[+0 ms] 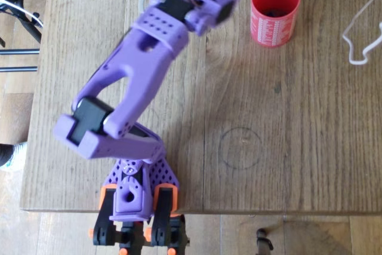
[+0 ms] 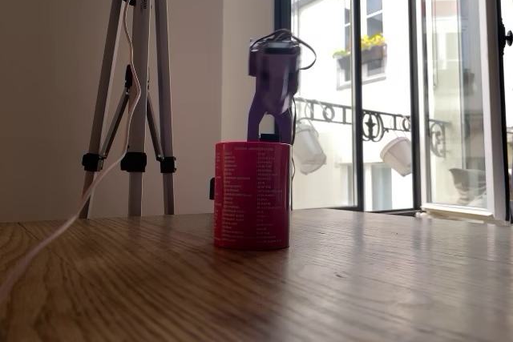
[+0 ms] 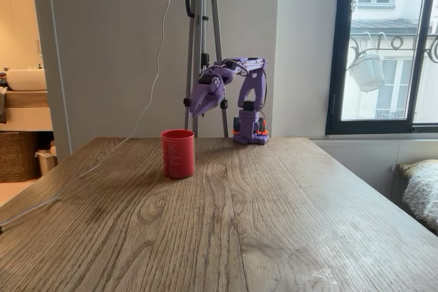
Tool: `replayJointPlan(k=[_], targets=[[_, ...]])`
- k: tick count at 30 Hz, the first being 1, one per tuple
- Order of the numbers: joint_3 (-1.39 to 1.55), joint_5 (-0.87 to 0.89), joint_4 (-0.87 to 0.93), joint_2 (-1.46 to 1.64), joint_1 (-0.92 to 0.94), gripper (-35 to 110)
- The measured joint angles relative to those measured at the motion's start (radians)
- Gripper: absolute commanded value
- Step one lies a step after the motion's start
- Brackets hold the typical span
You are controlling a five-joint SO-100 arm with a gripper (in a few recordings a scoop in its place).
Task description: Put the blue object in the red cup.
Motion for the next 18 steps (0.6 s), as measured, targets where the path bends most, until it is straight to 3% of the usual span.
replayJointPlan(k=[8,18], targets=[[-0.009,-0.018,0.071,0.181,-0.109,0],[0.146,-0.100,0.282,1.091,-0.380,0]])
